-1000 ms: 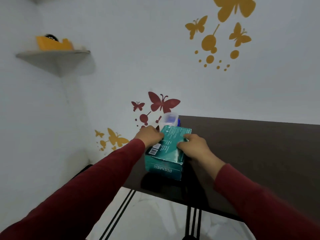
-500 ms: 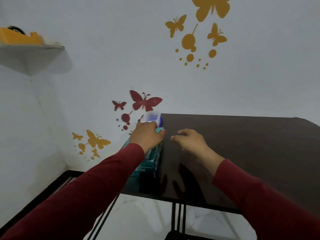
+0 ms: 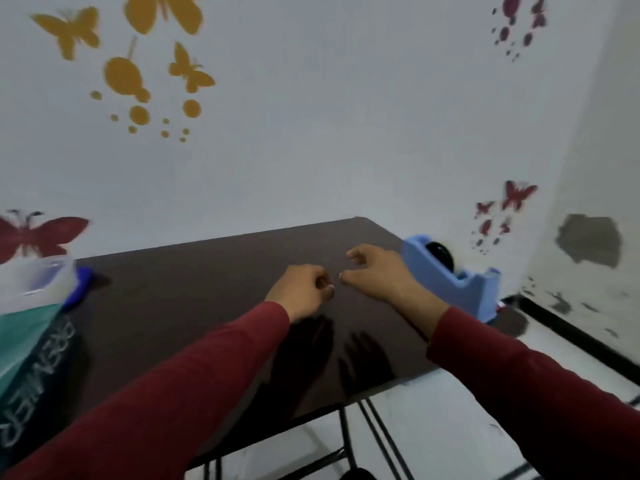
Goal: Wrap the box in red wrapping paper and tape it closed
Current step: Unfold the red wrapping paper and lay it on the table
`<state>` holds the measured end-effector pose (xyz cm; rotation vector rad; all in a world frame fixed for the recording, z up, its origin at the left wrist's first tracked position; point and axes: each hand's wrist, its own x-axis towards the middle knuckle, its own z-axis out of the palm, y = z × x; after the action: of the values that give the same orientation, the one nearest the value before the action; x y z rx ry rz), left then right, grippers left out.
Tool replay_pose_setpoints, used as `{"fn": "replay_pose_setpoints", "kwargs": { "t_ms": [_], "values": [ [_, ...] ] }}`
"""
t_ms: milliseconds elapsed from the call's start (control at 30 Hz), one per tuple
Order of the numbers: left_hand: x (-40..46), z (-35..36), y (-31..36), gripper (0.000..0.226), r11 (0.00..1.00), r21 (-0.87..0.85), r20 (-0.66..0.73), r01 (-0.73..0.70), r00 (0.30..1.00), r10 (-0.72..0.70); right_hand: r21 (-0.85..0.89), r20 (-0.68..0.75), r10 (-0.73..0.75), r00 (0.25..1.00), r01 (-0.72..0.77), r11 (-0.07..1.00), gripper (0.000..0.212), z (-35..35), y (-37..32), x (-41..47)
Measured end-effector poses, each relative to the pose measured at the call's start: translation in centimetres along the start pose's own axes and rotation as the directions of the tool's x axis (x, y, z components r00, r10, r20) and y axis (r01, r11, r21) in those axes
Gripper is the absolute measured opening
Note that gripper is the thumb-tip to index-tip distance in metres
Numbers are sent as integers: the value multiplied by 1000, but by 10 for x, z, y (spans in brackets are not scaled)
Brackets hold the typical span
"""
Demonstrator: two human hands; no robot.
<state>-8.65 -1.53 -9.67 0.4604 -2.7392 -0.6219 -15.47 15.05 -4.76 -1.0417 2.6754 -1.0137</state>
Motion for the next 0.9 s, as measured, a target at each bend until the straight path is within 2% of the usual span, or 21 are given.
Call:
{"fn": "replay_pose_setpoints", "kwargs": {
  "t_ms": [200, 433, 533, 633, 900],
  "values": [
    [56, 64, 75, 26, 989, -93, 166, -116, 977, 130, -338, -144, -63, 988, 10, 941, 57, -52, 79, 2],
    [87, 92, 108, 14, 996, 35, 167, -82, 983, 75, -598, -112, -102, 989, 15, 801, 75, -85, 129, 27],
    [94, 94, 110, 11, 999, 18, 203, -41, 979, 37, -509, -54, -2, 999, -26, 860, 88, -93, 138, 35],
    [98, 95, 111, 19, 997, -36, 208, 68, 976, -59, -461, -19, 63, 998, -65, 885, 91, -97, 140, 41],
    [93, 74, 104, 17, 985, -94, 114, 147, 984, -136, -292, -163, 46, 986, -93, 952, 71, -85, 129, 44]
  ]
}}
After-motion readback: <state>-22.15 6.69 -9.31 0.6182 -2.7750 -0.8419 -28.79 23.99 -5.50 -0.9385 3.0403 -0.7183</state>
